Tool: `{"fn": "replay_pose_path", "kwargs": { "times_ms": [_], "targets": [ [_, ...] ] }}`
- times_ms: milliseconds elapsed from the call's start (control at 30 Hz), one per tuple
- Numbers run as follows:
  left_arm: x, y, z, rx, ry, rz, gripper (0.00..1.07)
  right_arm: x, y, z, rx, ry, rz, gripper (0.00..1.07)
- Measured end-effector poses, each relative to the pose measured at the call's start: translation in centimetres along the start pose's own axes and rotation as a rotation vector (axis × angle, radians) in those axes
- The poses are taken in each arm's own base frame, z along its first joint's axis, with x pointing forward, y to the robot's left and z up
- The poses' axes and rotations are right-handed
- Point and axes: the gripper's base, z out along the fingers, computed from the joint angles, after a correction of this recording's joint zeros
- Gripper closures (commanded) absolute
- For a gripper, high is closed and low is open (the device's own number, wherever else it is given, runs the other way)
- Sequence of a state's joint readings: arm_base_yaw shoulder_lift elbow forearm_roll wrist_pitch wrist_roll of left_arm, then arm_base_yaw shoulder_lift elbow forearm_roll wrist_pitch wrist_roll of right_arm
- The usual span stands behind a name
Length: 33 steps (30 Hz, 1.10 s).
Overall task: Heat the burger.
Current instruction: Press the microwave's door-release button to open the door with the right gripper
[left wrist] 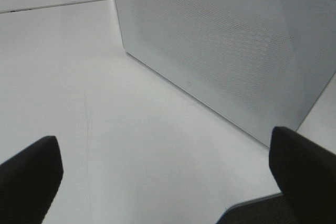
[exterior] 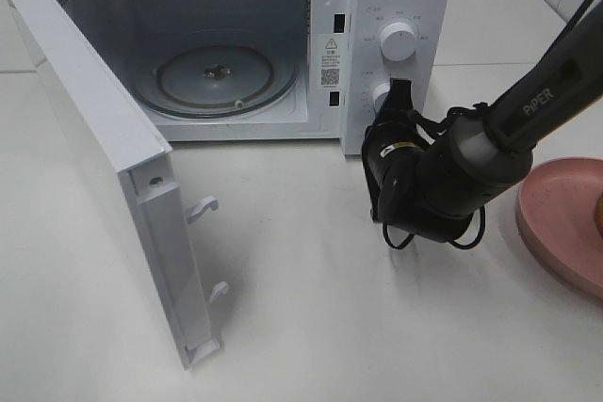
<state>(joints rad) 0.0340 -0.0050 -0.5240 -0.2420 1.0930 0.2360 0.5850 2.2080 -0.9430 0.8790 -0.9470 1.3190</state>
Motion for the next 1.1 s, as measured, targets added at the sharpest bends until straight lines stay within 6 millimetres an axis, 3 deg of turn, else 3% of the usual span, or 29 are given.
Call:
{"fn": "replay_pose_path", "kwargs": {
  "times_ms": [633,1100],
  "targets": [
    [0.0,0.0,0.0,0.000,0.000,0.000,0.07,1.0,-0.4,-0.9,-0.010,-0.031,0.028,1.06],
    [0.0,0.0,0.0,0.000,0.000,0.000,0.07,0.6,-0.9,-3.2,0.030,0.026,-0.081,1.06]
  ]
}}
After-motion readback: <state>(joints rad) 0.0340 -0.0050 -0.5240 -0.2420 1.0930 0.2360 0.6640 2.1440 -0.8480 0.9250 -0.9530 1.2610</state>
